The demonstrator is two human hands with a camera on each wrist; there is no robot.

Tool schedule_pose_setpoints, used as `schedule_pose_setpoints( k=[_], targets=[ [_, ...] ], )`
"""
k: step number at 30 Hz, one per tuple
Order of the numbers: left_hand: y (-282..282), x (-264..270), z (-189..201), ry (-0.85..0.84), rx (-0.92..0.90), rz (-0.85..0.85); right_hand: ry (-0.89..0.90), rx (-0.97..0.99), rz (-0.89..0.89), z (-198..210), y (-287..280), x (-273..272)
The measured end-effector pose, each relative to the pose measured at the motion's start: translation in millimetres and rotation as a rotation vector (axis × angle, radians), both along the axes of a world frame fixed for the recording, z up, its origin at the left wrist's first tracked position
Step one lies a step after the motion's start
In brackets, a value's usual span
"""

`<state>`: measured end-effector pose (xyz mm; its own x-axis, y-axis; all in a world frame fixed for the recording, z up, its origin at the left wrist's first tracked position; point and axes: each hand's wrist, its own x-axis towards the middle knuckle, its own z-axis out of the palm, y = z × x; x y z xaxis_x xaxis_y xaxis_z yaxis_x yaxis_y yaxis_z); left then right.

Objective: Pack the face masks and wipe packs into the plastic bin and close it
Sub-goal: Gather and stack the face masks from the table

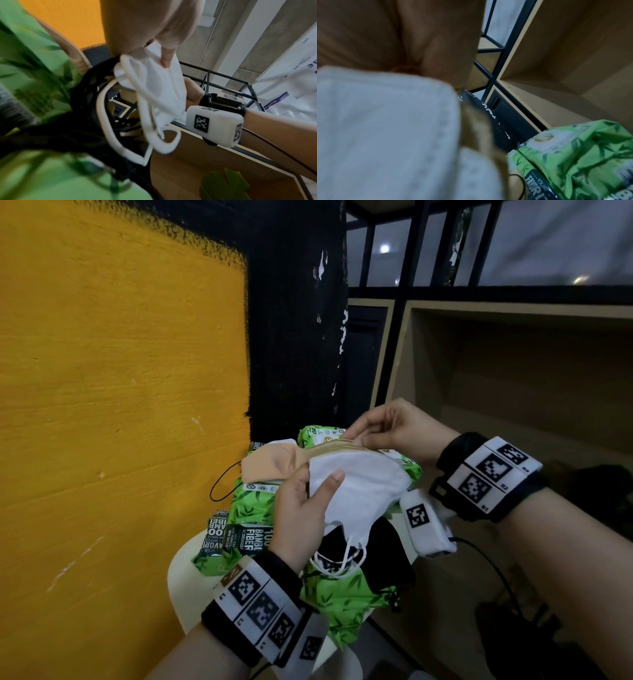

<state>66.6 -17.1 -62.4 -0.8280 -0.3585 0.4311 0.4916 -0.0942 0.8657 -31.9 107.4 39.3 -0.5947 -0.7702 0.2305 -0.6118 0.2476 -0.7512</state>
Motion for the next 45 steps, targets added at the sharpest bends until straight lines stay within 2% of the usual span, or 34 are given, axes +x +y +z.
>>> schedule_pose_setpoints(
  k=[2, 5, 7, 9, 11, 14, 19, 23, 26, 32, 35, 45],
  targets=[
    [-1, 2, -3, -0.015, 0.032, 0.034, -0.021, -0.035, -0.032, -2, -1, -4],
    [-10, 3, -6, -0.039, 0.085, 0.124, 0.008, -0.060, -0.196, -10, -2, -22],
    [-18, 2, -5, -0.039, 0.125, 0.188, 0.116, 0.073, -0.335, -18, -2, -37],
    [-25, 1, -4, -0.038, 0.145, 0.221, 0.235, 0.288, -0.433, -27, -4, -47],
    [-28, 0, -3, -0.062, 0.158, 0.236, 0.296, 0.452, -0.452, -37, -9, -52],
    [-32, -6, -7, -0.103, 0.178, 0.240, 0.317, 0.579, -0.421, -52, -19, -58],
    [-32, -7, -12, -0.100, 0.090, 0.219, 0.306, 0.607, -0.425, -68, -33, -67],
    [-32, -8, -14, -0.103, 0.103, 0.212, 0.325, 0.643, -0.466, -70, -41, -72],
    [-31, -9, -14, -0.114, 0.111, 0.217, 0.276, 0.581, -0.488, -71, -44, -72],
    [-32, -11, -15, -0.138, 0.125, 0.220, 0.169, 0.265, -0.579, -66, -37, -74],
    [-30, -12, -15, -0.148, 0.129, 0.222, 0.060, 0.142, -0.576, -61, -27, -78],
    [-26, -8, -14, -0.136, 0.109, 0.217, -0.024, -0.008, -0.525, -57, -17, -78]
  ],
)
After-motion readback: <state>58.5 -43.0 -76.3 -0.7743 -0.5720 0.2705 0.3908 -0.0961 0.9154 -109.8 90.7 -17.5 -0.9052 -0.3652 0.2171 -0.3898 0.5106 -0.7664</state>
